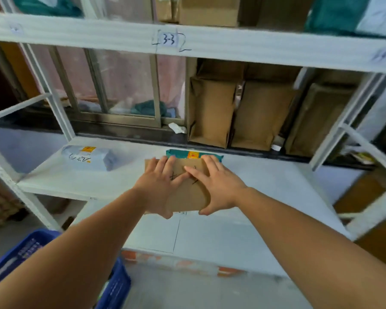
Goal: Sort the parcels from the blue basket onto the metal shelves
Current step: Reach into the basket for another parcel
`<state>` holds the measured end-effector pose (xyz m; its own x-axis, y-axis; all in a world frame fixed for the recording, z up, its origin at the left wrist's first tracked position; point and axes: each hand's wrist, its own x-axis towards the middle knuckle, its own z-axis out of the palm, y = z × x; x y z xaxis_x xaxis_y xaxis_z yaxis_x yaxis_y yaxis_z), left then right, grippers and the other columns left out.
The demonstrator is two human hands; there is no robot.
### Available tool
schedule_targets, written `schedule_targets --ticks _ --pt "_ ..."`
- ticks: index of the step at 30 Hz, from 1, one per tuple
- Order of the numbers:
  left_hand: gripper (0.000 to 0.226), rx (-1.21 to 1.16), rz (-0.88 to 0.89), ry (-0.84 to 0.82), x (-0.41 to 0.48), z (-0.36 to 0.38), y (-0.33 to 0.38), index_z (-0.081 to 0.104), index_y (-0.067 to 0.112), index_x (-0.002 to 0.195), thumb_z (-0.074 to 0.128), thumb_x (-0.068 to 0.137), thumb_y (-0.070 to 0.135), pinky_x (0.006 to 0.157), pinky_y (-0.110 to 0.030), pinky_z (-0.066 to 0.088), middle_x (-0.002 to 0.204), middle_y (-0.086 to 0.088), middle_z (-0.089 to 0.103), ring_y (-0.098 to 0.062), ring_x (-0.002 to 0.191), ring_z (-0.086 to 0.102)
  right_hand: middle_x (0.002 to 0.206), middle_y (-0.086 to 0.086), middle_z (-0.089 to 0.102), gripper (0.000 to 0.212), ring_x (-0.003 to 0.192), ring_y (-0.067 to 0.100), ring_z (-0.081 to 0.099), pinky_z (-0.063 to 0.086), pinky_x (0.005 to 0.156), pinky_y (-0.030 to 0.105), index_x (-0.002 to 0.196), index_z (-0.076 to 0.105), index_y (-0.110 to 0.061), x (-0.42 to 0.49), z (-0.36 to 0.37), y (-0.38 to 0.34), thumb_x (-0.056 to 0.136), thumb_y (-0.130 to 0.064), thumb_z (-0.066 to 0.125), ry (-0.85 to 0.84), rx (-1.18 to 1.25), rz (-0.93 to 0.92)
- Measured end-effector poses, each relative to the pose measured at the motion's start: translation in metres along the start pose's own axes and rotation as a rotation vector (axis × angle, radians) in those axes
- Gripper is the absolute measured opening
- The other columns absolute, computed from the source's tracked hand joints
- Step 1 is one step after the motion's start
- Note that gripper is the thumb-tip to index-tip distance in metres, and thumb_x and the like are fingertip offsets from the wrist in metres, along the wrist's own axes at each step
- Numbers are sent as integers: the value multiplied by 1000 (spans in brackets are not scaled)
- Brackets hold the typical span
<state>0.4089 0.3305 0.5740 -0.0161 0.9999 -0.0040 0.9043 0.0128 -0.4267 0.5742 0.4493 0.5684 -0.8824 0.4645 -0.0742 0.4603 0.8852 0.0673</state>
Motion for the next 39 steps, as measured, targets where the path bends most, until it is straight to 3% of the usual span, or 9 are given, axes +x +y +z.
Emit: schedule_targets --ticks 4,15,20,24,27,30,34,36,39 --pt "113 28 7 19 10 -35 41 -1 32 145 63 60 72 111 -56 8 150 -22 5 -43 138 9 154 5 -9 118 143 32 -3 25 113 46 144 -12 -48 -46 -5 33 61 -71 70 71 0 19" --pt "117 134 104 113 16 -72 61 0 31 145 69 59 69 112 -61 4 151 -25 3 -47 138 5 157 1 -17 124 145 29 -17 11 116 45 143 -16 -48 -90 -8 44 59 -72 72 179 84 161" --pt "123 176 132 151 9 -68 38 -12 35 146 72 62 64 111 -62 -2 152 -30 -5 -50 139 -2 157 1 -2 117 145 29 -1 21 117 49 147 -9 -45 -76 -21 30 64 -68 72 254 244 277" --pt "127 161 104 173 -2 -61 17 -20 37 145 75 63 60 111 -61 -5 151 -30 -10 -50 139 -6 153 3 15 117 136 27 32 35 107 40 149 -1 -42 -52 -31 19 66 -51 81 344 738 437" --pt "130 164 115 173 -12 -50 -3 -20 36 145 77 61 59 110 -62 -6 151 -31 -9 -51 139 -4 155 6 26 121 138 25 33 33 106 36 150 -3 -39 -37 -37 14 66 -43 84 296 919 421" --pt "131 222 221 166 -22 -31 -25 -20 35 145 78 62 56 109 -64 -7 151 -31 -4 -51 139 0 154 7 29 117 138 26 34 36 106 39 151 5 -38 -16 -42 8 65 -46 84 208 812 442" --pt "131 318 341 172 -33 -13 -44 -5 37 149 83 52 54 109 -65 0 150 -33 8 -53 137 12 150 1 32 109 130 20 39 41 103 35 148 17 -39 8 -51 -4 61 -58 81 -155 619 362" --pt "132 327 347 195 -35 -10 -48 11 37 149 85 41 55 109 -65 8 147 -33 19 -53 134 23 146 -2 37 113 123 17 45 44 102 36 148 13 -40 16 -56 -11 60 -58 81 -309 622 323" --pt "133 319 360 234 -34 -2 -51 20 36 148 86 35 58 108 -65 9 146 -32 19 -53 133 27 149 -1 31 122 125 23 45 44 104 41 147 0 -46 26 -60 -17 59 -55 83 -440 654 329"
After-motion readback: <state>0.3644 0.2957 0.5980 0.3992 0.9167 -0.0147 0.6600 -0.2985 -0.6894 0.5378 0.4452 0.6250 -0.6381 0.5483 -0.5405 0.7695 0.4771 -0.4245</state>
